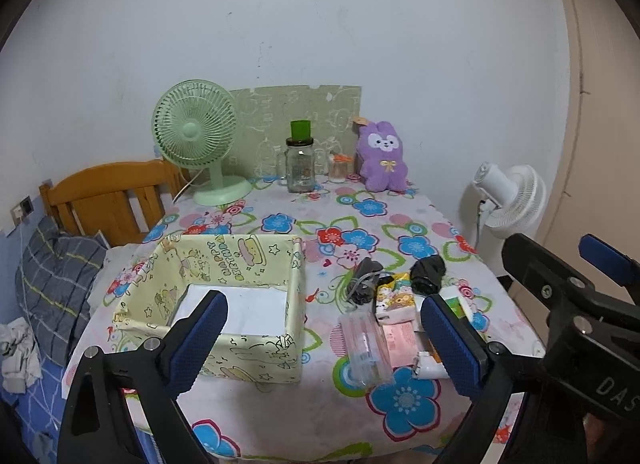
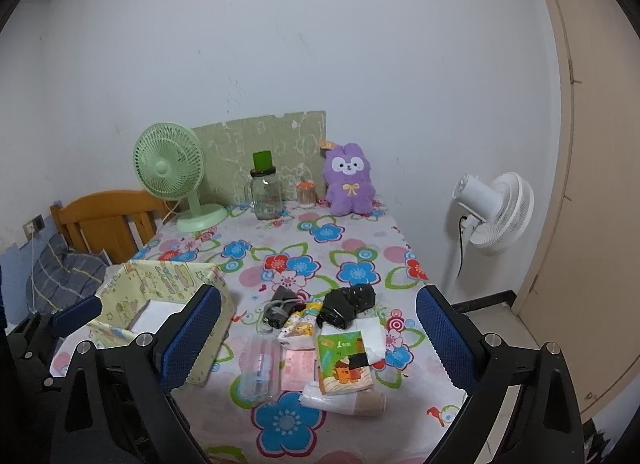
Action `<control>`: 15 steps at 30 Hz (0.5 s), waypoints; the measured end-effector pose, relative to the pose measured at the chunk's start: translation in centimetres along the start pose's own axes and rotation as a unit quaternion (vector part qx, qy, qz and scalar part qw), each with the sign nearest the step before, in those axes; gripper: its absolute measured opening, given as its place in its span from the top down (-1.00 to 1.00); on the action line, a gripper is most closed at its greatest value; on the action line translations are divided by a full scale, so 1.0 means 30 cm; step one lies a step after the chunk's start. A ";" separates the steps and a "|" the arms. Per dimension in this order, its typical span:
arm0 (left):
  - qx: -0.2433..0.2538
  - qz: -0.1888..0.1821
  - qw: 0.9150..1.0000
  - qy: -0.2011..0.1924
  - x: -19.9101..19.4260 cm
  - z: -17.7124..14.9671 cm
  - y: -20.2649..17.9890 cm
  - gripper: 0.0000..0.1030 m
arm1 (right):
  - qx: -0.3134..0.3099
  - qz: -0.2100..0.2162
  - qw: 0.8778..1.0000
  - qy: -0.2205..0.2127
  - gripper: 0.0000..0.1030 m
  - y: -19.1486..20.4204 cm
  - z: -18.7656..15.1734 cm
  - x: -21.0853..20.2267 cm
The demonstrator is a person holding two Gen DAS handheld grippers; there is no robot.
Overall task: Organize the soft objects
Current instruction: 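Reach both tools toward the items, left to straw bag, right to green tissue pack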
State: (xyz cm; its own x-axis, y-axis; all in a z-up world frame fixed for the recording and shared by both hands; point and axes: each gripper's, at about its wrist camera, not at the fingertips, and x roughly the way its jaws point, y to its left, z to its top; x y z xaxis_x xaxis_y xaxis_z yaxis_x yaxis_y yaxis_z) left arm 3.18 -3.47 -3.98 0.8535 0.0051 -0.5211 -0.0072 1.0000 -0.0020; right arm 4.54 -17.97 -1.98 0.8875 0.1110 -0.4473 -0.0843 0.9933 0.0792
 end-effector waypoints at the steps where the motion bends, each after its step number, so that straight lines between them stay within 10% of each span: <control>1: -0.001 0.001 1.000 -0.001 0.005 0.000 -0.005 -0.88 | 0.000 0.001 1.000 0.002 -0.92 -0.004 -0.005 0.008; 15: 0.004 -0.022 0.998 0.052 0.152 -0.049 -0.087 -0.74 | 0.013 0.000 0.999 0.049 -0.84 -0.076 -0.065 0.160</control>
State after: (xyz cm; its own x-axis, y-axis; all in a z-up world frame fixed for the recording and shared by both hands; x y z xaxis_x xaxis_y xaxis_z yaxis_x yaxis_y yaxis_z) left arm 6.32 -6.07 -7.60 0.7945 -0.0385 -0.6060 0.0326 0.9993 -0.0207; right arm 8.12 -19.63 -6.04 0.8386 0.1148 -0.5326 -0.0709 0.9922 0.1022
